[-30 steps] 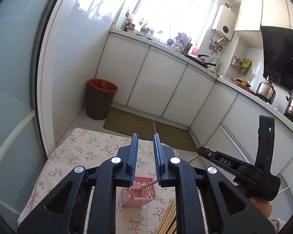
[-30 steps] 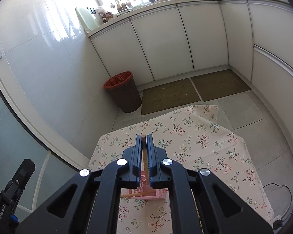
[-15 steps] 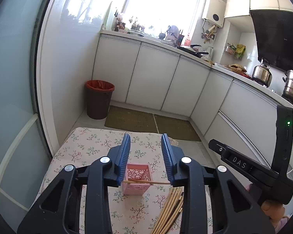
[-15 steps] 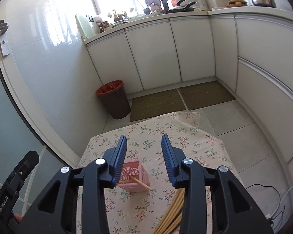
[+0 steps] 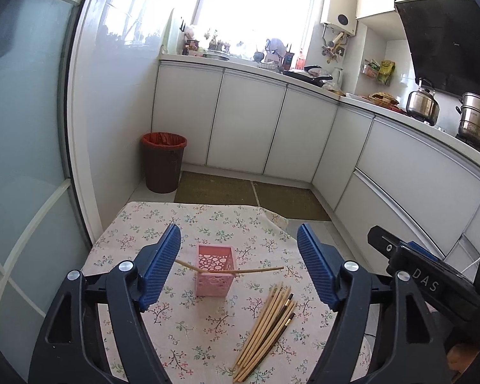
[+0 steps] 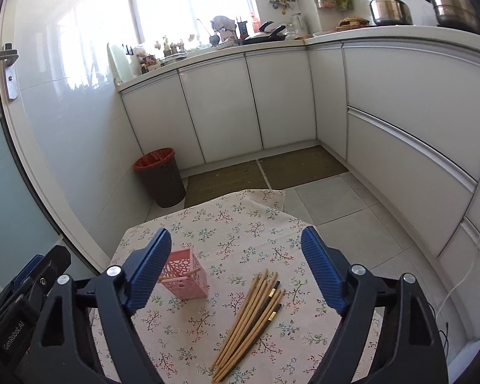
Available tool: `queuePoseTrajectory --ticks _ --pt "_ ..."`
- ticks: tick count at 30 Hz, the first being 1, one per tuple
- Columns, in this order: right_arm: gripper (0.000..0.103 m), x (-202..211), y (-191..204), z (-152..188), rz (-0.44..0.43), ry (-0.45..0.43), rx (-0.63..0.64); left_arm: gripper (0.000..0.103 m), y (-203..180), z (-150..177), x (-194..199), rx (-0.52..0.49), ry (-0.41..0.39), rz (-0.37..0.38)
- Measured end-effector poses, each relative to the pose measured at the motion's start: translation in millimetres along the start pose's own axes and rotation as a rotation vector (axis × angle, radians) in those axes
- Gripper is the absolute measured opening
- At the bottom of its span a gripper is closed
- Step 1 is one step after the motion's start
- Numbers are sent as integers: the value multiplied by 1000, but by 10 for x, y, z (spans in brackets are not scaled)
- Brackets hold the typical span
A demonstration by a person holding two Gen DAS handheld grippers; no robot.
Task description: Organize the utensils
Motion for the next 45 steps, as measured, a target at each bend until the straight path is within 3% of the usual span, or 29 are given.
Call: queuePoseTrajectory --ticks 3,6,13,19,23,27,32,38,40,43,45 --pt "96 101 -163 41 36 -34 -24 90 -42 23 57 -3 -10 -13" --pt "96 143 -315 109 84 -39 -16 96 -99 40 81 -14 -6 -18" --pt "96 157 -632 335 116 21 1 96 -293 109 -10 -63 62 20" --pt "96 -146 -1407 685 176 193 -88 96 -700 398 -496 -172 337 201" --pt "96 -385 -1927 930 205 287 -187 96 -1029 755 -902 -248 506 236" --pt "96 -501 -2266 1043 192 319 -266 96 -1353 997 -1301 -286 644 277" --pt "96 -635 -2459 1076 155 349 -339 96 -1747 1116 -1777 -386 757 353" --pt "96 -727 -2603 1118 156 378 -398 86 -1794 1257 -2410 -292 964 451" --pt "96 -761 -2617 1139 157 390 -403 83 -1773 1323 -2555 -268 1000 457" --pt "96 -804 -2643 1176 163 411 -415 66 -1757 1417 -2724 -262 1019 458" --pt "96 -826 -2662 1192 163 423 -429 49 -1774 1462 -2797 -261 1022 469"
Point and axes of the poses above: each gripper's, at about its wrist camera, not at the fingertips, and x roughly against the way its jaws point, y to its left, z to its underside, the point moved 3 cm from there along -x, roughly the way its jaws point, and after that the axes turned 14 degrees about -x, right-handed, at the moved point
